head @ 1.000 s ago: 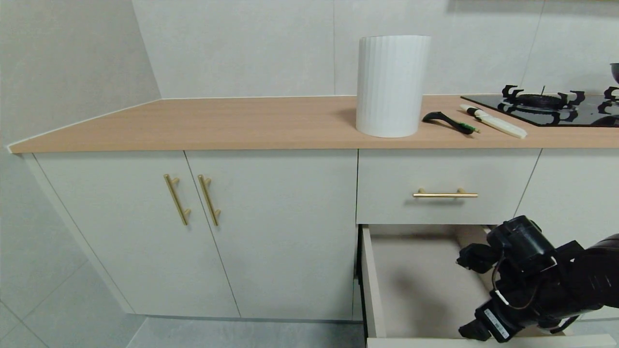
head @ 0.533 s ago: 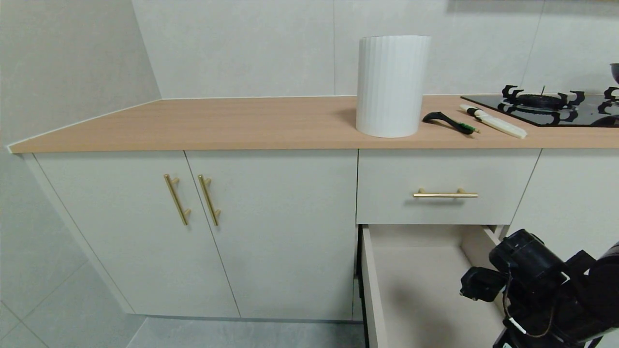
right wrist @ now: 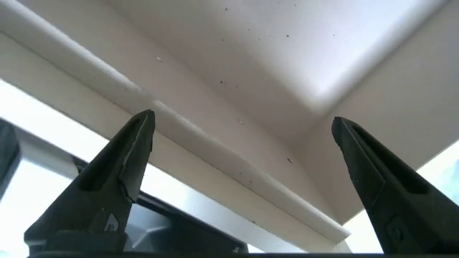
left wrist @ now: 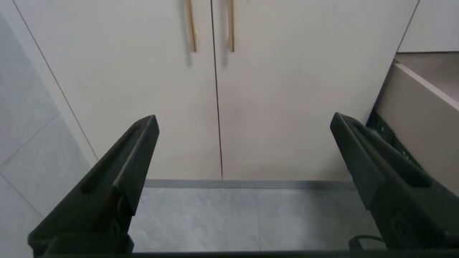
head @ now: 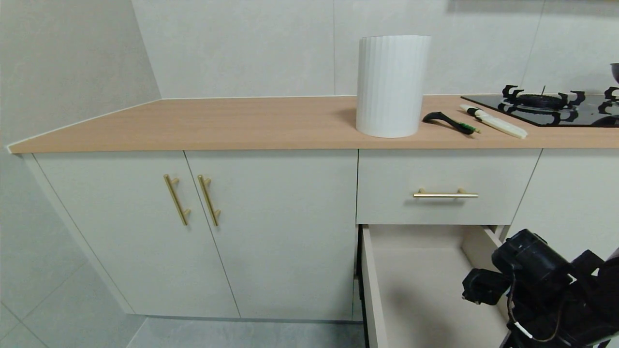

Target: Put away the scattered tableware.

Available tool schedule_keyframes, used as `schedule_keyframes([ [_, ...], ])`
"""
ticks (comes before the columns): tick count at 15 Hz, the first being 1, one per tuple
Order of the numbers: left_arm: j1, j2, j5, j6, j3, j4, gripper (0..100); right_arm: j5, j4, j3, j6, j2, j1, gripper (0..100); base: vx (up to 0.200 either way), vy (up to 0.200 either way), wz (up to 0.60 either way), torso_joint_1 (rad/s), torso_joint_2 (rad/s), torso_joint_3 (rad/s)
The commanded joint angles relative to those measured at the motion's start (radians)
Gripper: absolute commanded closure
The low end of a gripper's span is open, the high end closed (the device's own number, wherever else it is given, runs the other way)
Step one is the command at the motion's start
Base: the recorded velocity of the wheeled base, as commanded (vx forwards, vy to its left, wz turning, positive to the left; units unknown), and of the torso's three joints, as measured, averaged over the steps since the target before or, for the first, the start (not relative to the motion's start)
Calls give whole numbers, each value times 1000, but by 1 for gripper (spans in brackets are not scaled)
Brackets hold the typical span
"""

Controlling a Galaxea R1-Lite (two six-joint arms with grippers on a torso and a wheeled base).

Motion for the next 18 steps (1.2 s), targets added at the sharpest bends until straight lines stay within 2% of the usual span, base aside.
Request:
schedule_keyframes([
  [1,1,0,0,0,0,0,0,-3,-12,-68,97,-4,-9,0,0,0,0,0,0,0],
  [4,1,0,0,0,0,0,0,5,-44,-182,322,5,-24,0,0,0,0,0,0,0],
  [10,1,0,0,0,0,0,0,2,-193,-179,341,10,-77,0,0,0,0,0,0,0],
  [18,1,0,0,0,0,0,0,-4,-220,-173,341,24,-84,0,0,0,0,12,-52,-36],
])
